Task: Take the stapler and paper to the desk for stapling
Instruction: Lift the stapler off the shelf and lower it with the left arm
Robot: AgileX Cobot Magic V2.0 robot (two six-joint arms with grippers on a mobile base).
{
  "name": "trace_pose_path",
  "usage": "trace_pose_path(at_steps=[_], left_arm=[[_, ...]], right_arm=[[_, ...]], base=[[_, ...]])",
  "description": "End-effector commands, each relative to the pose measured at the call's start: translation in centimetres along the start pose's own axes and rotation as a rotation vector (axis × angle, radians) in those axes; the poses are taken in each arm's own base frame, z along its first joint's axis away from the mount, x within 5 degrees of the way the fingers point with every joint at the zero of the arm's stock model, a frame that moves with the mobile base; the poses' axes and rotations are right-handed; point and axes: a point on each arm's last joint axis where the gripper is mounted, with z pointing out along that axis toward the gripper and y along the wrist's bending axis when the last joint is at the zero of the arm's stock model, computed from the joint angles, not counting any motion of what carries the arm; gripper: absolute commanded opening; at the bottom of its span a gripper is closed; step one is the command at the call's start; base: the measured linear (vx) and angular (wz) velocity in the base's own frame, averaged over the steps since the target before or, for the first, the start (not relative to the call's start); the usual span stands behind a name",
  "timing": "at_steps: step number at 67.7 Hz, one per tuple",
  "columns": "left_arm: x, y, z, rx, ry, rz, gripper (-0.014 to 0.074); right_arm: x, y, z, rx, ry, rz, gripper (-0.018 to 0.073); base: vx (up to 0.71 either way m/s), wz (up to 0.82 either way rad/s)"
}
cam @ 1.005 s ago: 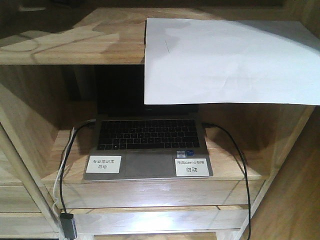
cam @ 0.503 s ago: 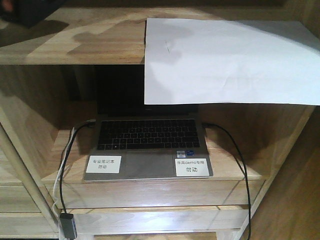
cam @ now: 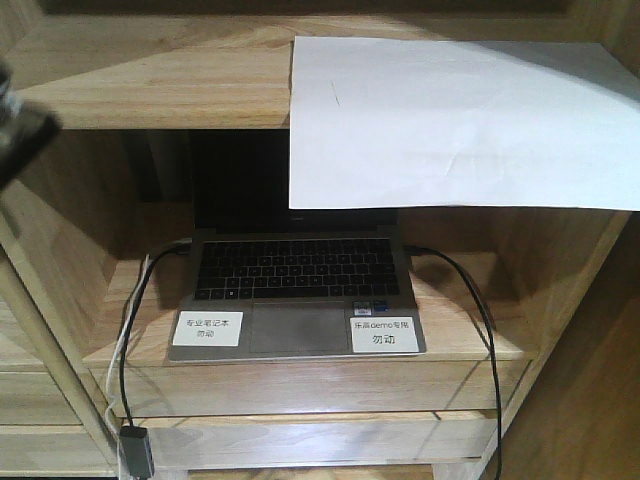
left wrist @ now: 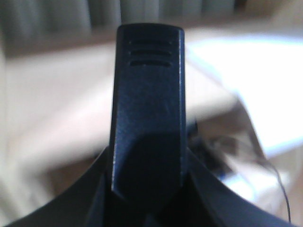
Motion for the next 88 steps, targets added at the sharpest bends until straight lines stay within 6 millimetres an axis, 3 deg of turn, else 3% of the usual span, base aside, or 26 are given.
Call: trace_pose_path(at_steps=[1, 23, 37, 88], left_arm=[[0.1, -0.1, -2.0, 0.004, -0.158, -0.007, -0.0007], [8.7, -0.2, -3.5, 0.019, -0.116, -0.040, -0.0007], [12.0, -0.2, -3.3, 0.035, -0.092, -0.064, -0.0007], [12.5, -0.2, -3.3, 0.034, -0.080, -0.063, -0.0007]], right_arm=[[-0.6, 0.0, -0.1, -0.001, -0.085, -0.003, -0.0009], [-0.6, 0.0, -0.1, -0.001, -0.085, -0.003, -0.0009], [-0.6, 0.0, -0.1, -0.001, -0.085, -0.003, -0.0009], [-0.6, 0.0, -0.1, -0.001, -0.082, -0.003, -0.0009]], base=[[0.00, 0.00], [0.00, 0.00], [0.00, 0.00], [0.00, 0.00]])
